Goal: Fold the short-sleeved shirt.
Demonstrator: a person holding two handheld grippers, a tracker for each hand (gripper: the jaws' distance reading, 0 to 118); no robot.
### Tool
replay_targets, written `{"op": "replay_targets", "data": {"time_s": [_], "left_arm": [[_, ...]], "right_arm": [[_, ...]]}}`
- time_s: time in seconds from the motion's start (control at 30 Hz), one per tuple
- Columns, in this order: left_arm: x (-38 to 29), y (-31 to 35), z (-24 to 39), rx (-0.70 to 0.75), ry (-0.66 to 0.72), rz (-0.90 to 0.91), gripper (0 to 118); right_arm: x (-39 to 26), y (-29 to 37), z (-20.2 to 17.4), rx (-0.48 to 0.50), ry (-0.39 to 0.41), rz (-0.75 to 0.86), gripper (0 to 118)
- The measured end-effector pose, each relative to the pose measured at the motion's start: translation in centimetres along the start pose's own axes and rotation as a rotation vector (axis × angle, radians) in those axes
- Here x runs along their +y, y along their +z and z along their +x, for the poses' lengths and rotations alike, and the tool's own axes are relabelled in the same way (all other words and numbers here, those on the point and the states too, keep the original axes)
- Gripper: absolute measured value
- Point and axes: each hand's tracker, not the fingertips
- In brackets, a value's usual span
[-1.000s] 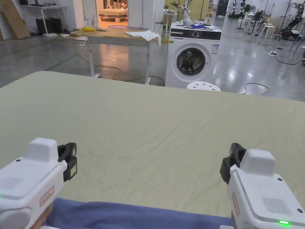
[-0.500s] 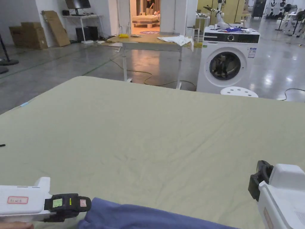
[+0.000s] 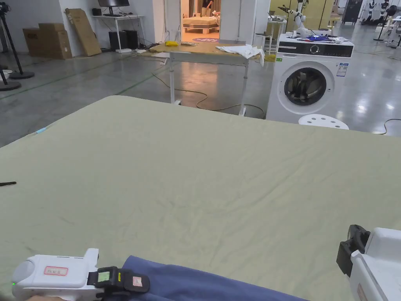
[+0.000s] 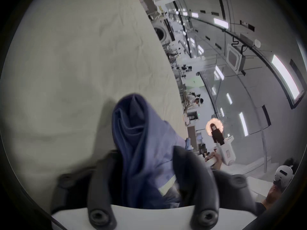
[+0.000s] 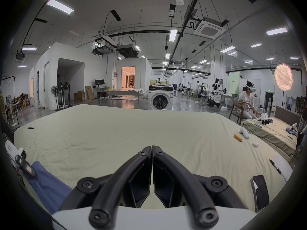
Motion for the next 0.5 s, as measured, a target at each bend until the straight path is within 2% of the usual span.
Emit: {"op": "replay_targets", "data": {"time_s": [0.07, 0.1, 0.17, 0.23, 0.3, 0.5], "left_arm": [[0.4, -0.2, 0.2, 0.082, -0.018, -0.004, 13], [0.6, 0.1, 0.4, 0.065, -0.02, 0.007, 9], [-3.7, -1.8, 5.9, 0.086, -0.031, 0.015, 4], [-4.0, -1.8, 7.6, 0.141, -0.089, 0.009, 3], [-3.0, -1.0, 6.6, 0.153, -0.079, 0.016, 2], [-2.8, 0.4, 12.2, 0.193, -0.133, 0.05, 1]], "right_arm": [[0.0, 0.0, 0.0, 0.005, 0.004, -0.002, 0], [0.1, 0.1, 0.0, 0.007, 0.008, -0.002, 0], [0.1, 0.1, 0.1, 0.007, 0.012, 0.001, 0], [0.2, 0.1, 0.3, 0.006, 0.014, 0.002, 0], [0.3, 0.0, 0.5, 0.007, 0.012, 0.001, 0], [0.3, -0.1, 1.0, 0.007, 0.014, 0.0, 0]]}}
